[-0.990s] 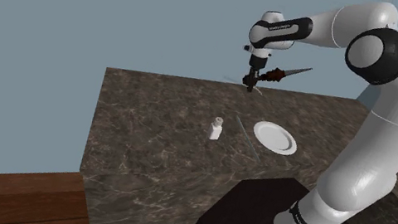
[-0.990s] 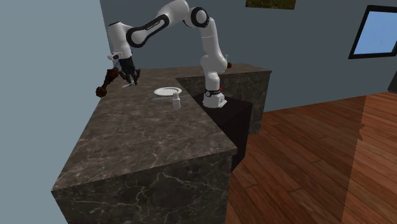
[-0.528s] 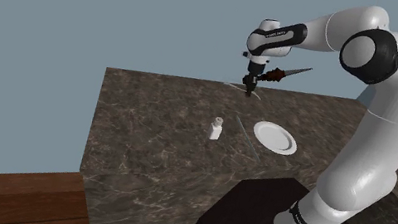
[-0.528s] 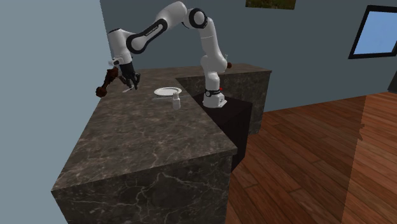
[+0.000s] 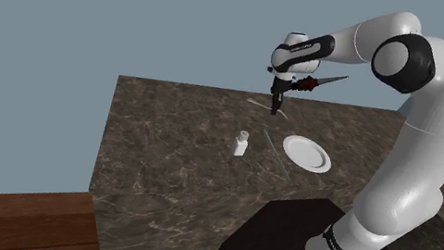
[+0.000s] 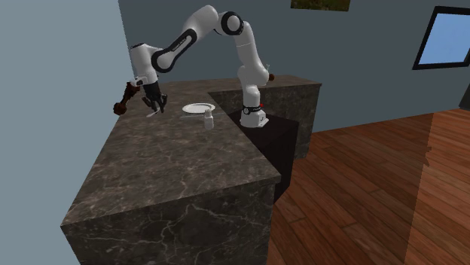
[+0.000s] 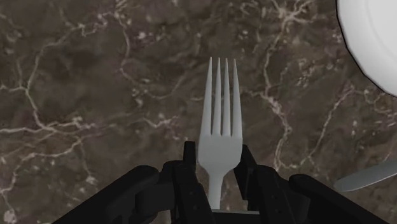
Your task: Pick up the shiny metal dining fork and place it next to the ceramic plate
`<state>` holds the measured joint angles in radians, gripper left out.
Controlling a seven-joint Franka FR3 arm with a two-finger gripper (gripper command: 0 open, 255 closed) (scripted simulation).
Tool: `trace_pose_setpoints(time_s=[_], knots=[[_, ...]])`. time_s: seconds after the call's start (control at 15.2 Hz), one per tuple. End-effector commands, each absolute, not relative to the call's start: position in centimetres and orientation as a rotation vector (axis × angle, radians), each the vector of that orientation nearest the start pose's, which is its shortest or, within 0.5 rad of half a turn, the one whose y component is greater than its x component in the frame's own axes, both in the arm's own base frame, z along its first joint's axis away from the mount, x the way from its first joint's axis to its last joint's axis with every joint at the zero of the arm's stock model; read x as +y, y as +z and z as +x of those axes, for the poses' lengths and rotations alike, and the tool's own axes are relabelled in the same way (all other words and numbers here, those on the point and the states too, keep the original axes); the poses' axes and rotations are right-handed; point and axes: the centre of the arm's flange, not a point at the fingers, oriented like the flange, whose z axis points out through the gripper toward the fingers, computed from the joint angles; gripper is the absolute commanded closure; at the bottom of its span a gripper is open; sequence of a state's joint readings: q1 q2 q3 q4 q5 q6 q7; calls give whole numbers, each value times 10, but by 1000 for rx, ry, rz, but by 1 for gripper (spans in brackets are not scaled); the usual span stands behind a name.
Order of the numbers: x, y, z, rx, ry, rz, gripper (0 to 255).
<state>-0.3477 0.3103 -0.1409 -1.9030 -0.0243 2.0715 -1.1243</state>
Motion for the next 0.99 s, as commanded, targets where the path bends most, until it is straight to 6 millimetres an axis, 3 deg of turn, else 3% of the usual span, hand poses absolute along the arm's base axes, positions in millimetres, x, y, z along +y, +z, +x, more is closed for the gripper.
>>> trace_pose_setpoints(time_s=[0.0, 0.53, 0.59, 0.92], knots=[[-281, 313, 535, -986, 219, -2916, 255], [-281, 313, 535, -986, 219, -2916, 255], [-281, 313, 535, -986, 219, -2916, 0], [-281, 313, 535, -986, 219, -2916, 0]])
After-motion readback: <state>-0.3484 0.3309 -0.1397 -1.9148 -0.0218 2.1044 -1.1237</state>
